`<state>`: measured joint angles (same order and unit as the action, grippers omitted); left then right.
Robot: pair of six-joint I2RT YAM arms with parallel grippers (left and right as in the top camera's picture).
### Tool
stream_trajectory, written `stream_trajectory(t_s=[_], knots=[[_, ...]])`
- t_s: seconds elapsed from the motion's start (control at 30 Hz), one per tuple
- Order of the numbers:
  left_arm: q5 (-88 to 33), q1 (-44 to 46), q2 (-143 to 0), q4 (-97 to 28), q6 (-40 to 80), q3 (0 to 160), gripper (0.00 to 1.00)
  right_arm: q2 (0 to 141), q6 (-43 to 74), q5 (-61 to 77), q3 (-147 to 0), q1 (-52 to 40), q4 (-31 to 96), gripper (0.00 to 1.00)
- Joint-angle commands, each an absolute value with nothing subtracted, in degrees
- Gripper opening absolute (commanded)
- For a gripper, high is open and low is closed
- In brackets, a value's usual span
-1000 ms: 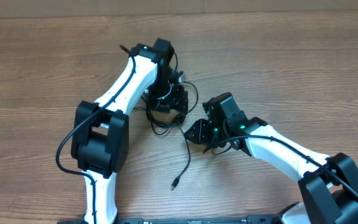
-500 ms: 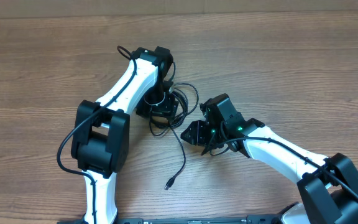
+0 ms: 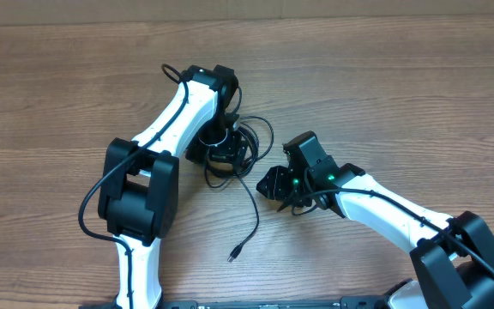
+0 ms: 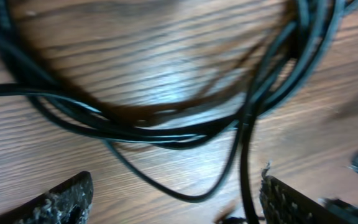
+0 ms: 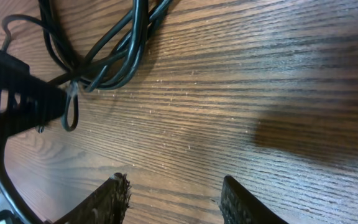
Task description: Untangle cables
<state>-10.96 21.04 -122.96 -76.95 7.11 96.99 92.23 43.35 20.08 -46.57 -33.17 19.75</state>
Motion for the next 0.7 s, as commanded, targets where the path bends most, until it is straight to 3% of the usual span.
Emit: stream_trajectory(t_s=[0.0,0.23,0.4,0.67], knots=[[-18.0,21.3,-122.2,-77.2,6.0,97.4,0.88,90.9,45.0,18.9,-46.4,-33.8,19.6,0.47],[-20.6,21.8,-122.2,-78.1,5.1,98.0,0.88,90.9,45.7,17.0,-46.4,-33.8,20.6,0.47],[-6.3,22.5,-122.2,-79.5,7.2,97.5,0.78,90.9,46.7,15.3,-46.4,-33.8,21.6,0.47],[11.1,22.5,-122.2,-79.7,13.2,95.8,0.78,90.9,46.7,14.9,-46.4,-33.7,21.5,0.47]])
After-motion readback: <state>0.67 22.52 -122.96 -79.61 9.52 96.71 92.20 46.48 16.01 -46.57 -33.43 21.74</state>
